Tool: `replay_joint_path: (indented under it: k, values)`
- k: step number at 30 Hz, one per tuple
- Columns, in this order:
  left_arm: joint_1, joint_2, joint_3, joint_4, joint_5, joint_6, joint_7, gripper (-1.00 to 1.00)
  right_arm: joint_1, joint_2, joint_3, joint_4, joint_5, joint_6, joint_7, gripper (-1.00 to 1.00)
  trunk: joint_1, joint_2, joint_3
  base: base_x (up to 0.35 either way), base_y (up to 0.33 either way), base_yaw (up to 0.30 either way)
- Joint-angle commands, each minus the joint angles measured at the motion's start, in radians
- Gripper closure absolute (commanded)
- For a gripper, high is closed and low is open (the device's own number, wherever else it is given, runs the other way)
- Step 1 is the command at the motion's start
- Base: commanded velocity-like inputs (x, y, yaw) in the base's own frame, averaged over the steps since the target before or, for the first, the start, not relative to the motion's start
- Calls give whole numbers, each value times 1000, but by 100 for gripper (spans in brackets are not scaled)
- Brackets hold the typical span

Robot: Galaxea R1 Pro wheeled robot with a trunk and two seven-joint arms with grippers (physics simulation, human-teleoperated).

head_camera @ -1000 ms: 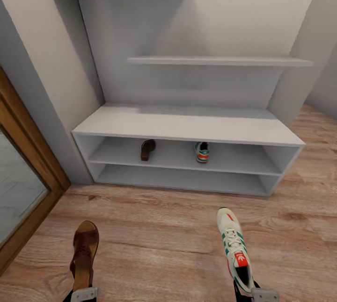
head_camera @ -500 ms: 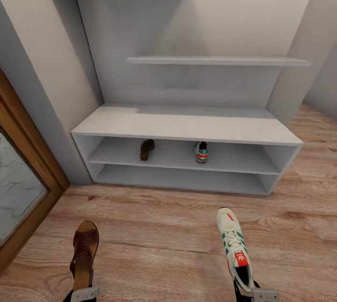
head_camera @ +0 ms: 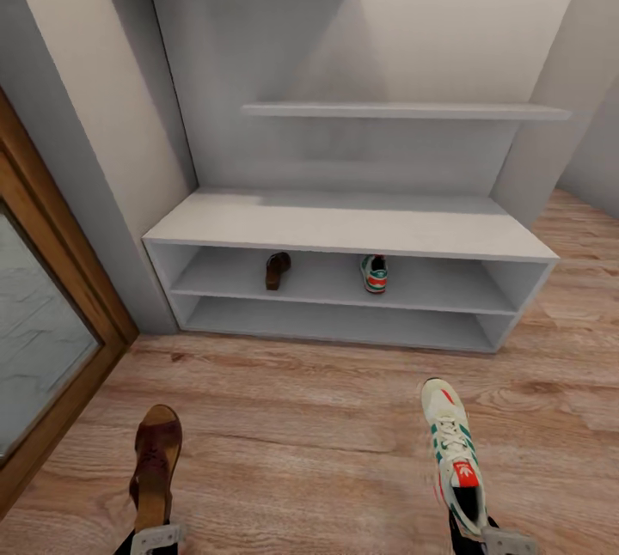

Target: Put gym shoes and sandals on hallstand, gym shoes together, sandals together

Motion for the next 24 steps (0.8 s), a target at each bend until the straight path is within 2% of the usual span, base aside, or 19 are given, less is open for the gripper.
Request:
replay_joint_path:
  k: [1, 4, 5, 6, 8, 9, 13, 16, 18, 22, 24]
  values:
    - [-2, -1, 7, 1, -13, -1, -4, 100, 0, -3, -11, 0, -1, -2, 1, 100, 0, 0, -1, 0, 0, -9]
    - [-11, -5, 5, -5, -16, 36, -6, 100, 0, -16, -102, 0, -2, -1, 2, 100, 0, 0, -1, 0, 0, -113]
    - [-16, -6, 5, -8, -17, 51, -7, 100, 0, -20, -119, 0, -2, 0, 3, 100, 0, 0, -1, 0, 0, -196]
    - [-34, -9, 4, -11, -18, 88, -10, 100, 0, -32, -152, 0, -3, 0, 3, 100, 0, 0, -1, 0, 0, -234]
    - [-60, -13, 3, -13, -19, 132, -12, 100, 0, -45, -180, 0, -4, 0, 3, 100, 0, 0, -1, 0, 0, -252]
    - [-90, -16, 2, -14, -21, 181, -14, 100, 0, -58, -204, 0, -4, 1, 3, 100, 0, 0, -1, 0, 0, -273]
    - [-170, -22, -5, -14, -24, 301, -18, 100, 0, -86, -249, 0, -5, 2, 3, 100, 0, 0, -1, 0, 0, -286]
    - [-255, -24, -38, -14, -24, 411, -19, 100, 0, -108, -285, 0, -6, 2, 3, 100, 0, 0, -1, 0, 0, -296]
    - [-290, -24, -56, -13, -25, 454, -19, 100, 0, -114, -301, 0, -6, 3, 3, 100, 0, 0, -1, 0, 0, -298]
    - [-396, -32, -105, -7, -23, 586, -19, 100, 0, -123, -367, -1, -5, 12, 4, 100, 0, 0, -1, 0, 0, -299]
    - [-429, -39, -118, -6, -22, 629, -19, 100, 0, -126, -392, -4, -5, 23, 4, 100, 0, 0, -1, 0, 0, -300]
